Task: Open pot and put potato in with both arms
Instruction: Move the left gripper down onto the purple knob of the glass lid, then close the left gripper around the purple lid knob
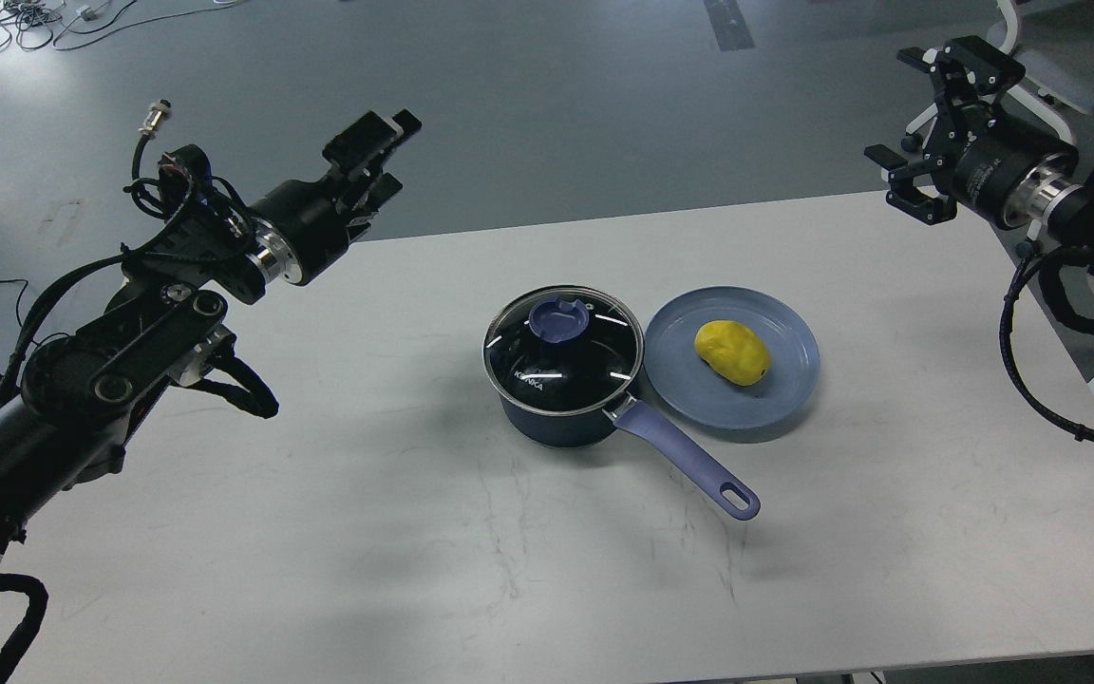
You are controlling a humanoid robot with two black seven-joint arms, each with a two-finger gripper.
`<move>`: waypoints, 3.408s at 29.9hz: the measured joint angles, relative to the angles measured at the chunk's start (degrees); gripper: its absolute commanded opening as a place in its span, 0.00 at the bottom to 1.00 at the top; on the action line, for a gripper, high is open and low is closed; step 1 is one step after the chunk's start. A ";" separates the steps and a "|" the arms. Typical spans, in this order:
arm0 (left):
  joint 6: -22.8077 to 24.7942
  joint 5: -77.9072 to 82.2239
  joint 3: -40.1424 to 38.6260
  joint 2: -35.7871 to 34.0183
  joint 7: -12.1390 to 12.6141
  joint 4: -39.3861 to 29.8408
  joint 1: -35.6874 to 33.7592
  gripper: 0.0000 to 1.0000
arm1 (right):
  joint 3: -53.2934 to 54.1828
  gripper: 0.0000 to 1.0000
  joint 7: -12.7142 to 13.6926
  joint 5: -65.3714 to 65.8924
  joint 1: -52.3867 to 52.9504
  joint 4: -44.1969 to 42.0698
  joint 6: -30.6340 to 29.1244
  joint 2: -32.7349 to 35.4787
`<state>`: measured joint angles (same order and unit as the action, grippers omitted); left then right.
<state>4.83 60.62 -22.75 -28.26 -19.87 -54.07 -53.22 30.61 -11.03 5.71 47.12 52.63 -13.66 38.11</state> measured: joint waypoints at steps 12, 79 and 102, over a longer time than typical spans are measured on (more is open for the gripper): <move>-31.60 36.40 16.32 1.05 -8.05 -5.83 0.26 0.98 | 2.35 1.00 -0.40 -0.17 -1.83 -9.65 -0.02 0.44; -32.83 40.78 25.57 13.98 -8.12 11.90 -0.45 0.89 | 1.12 1.00 -0.39 0.05 -4.46 -13.32 0.23 0.40; -32.83 40.42 25.61 16.77 -8.13 15.05 -0.33 0.83 | 1.11 1.00 -0.39 0.09 -5.20 -15.07 -0.05 0.43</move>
<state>-28.00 101.05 2.85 -11.50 -28.00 -39.02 -53.55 31.72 -11.42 5.80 41.92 37.56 -13.71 38.54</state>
